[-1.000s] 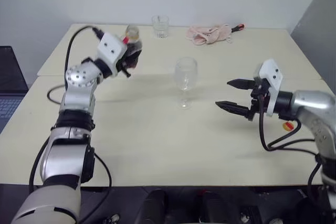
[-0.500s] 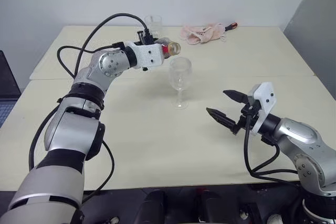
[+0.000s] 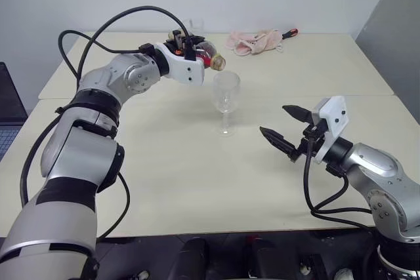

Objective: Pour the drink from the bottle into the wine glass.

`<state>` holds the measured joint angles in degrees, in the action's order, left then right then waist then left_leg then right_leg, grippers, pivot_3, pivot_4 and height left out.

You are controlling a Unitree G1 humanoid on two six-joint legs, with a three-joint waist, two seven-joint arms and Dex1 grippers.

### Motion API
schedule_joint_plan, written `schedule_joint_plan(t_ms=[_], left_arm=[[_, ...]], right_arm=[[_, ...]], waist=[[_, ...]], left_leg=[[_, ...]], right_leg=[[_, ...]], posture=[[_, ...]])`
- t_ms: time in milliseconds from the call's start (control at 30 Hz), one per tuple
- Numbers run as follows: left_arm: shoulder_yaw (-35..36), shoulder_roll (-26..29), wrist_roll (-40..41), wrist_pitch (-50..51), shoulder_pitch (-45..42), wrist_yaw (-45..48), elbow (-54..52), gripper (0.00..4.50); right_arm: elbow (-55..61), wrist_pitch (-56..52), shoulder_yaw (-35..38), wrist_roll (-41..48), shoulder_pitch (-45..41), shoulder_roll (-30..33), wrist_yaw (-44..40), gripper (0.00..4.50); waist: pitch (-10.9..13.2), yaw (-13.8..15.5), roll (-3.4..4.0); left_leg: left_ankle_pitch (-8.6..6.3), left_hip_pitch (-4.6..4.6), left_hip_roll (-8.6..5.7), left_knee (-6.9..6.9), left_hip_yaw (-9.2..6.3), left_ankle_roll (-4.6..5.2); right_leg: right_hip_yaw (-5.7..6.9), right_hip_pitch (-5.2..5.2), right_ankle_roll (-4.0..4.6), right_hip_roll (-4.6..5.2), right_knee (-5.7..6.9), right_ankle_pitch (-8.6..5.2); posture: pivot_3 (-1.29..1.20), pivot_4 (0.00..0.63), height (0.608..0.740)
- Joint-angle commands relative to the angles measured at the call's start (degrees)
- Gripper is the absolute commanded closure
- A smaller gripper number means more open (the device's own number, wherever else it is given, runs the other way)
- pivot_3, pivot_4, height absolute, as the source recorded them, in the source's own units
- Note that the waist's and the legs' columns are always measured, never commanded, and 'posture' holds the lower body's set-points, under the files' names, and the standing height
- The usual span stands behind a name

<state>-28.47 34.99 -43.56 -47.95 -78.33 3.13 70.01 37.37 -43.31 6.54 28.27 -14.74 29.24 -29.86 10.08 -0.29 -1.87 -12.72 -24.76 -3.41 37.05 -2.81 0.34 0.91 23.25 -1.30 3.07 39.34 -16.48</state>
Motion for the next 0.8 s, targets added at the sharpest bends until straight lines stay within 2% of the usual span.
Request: schedule_joint_plan(t_ms=[33,333,800], left_arm=[[-0.7,1.3,-1.5,-0.2,-3.2,-3.9,-0.3,3.49],[-2.8,1.5,-4.2,-0.1,-4.5,-7.6,0.1,3.49],[-3.5,2.0,-5.4,0.9,-5.3,-8.3,0.6,3.49]], right_arm=[[0.9,1.5,0.3,0.4,-1.2,0.6,0.2,0.00],[0.9,0.6,0.4,1.0,-1.9,1.5,0.3,0.00],[0.4,0.8,0.3,0.7,-2.8,2.0,0.4,0.00]], waist=[[0.0,0.0,0.00],[0.0,0.0,0.00],[0.0,0.0,0.00]], left_leg=[[0.00,0.00,0.00,0.00,0.00,0.00],[0.09,0.00,0.00,0.01,0.03,-0.15],[0.09,0.00,0.00,0.04,0.04,-0.16]], right_leg=[[0.00,0.00,0.00,0.00,0.00,0.00],[-0.01,0.02,-0.01,0.01,0.06,-0.01],[-0.03,0.03,-0.02,0.01,0.11,-0.01]], posture=[[0.00,0.150,0.740],[0.00,0.150,0.740],[0.00,0.150,0.740]])
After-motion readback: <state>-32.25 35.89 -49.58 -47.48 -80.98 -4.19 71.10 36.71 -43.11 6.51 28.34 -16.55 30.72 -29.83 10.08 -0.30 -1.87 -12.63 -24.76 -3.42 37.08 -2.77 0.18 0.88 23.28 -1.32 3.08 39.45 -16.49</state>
